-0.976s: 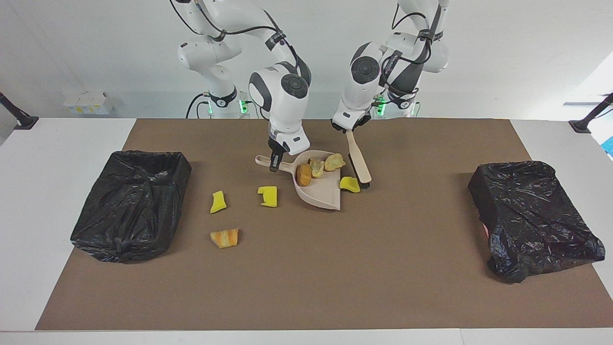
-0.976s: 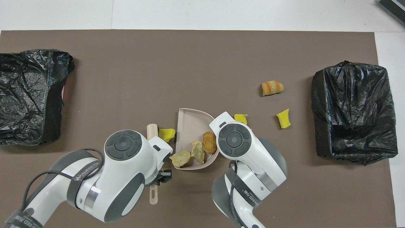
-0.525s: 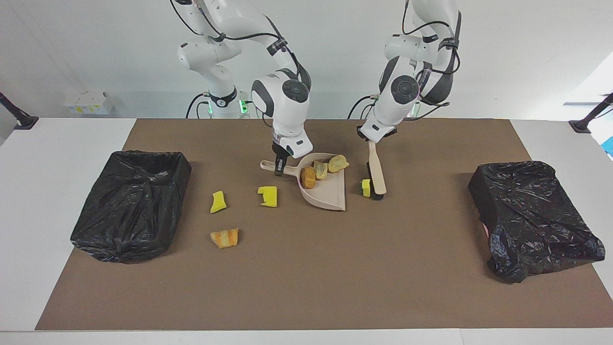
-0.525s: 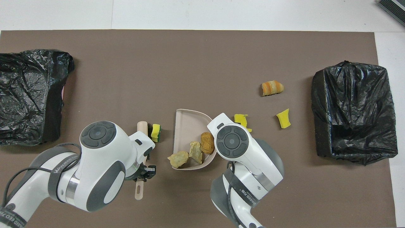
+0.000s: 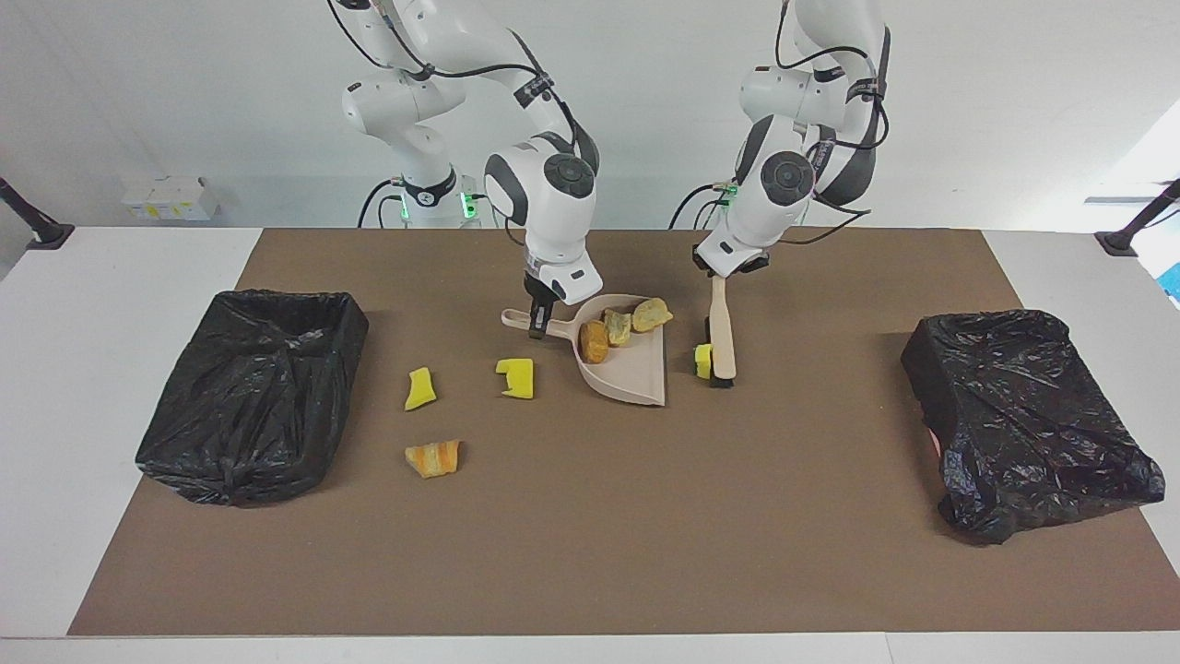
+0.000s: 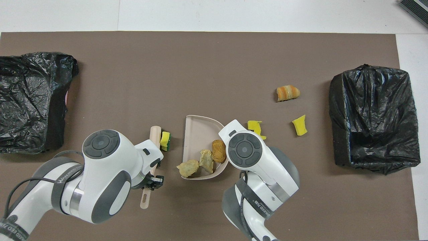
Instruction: Sweep and dump trash in bin
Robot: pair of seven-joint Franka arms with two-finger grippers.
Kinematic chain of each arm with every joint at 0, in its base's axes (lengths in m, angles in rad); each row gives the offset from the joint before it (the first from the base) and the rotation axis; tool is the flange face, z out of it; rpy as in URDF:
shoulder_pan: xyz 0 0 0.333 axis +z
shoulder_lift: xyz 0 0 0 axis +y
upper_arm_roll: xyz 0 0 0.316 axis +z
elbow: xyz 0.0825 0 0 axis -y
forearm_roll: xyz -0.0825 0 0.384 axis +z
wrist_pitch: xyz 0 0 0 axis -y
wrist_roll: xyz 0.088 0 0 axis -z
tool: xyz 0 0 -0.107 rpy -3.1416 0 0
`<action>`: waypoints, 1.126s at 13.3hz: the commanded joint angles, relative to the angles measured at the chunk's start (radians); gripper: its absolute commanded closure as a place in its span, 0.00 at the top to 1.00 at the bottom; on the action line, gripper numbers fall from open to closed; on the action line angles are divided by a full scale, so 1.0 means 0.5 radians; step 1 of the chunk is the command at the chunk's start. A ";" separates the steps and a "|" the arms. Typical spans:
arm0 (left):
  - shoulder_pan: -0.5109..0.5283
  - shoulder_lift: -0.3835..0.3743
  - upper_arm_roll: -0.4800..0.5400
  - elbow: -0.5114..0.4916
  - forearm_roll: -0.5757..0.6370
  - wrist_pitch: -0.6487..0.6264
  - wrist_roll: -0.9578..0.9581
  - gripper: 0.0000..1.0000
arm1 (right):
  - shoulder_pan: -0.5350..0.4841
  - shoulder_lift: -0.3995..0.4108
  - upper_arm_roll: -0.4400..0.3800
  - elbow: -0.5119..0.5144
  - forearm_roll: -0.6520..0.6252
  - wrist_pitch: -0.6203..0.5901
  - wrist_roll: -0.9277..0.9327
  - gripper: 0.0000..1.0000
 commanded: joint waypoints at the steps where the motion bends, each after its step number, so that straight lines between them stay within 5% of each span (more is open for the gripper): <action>1: -0.110 -0.023 -0.005 -0.039 -0.183 0.042 0.044 0.00 | 0.059 0.029 0.004 0.080 0.008 -0.220 0.153 0.00; 6: -0.187 -0.002 -0.005 0.151 -0.444 0.026 -0.020 0.00 | 0.108 0.028 0.007 0.081 -0.019 -0.289 0.292 0.00; 15: -0.183 -0.158 -0.097 0.314 -0.365 -0.243 -0.728 0.00 | 0.050 0.017 0.010 0.093 -0.019 -0.224 0.124 0.00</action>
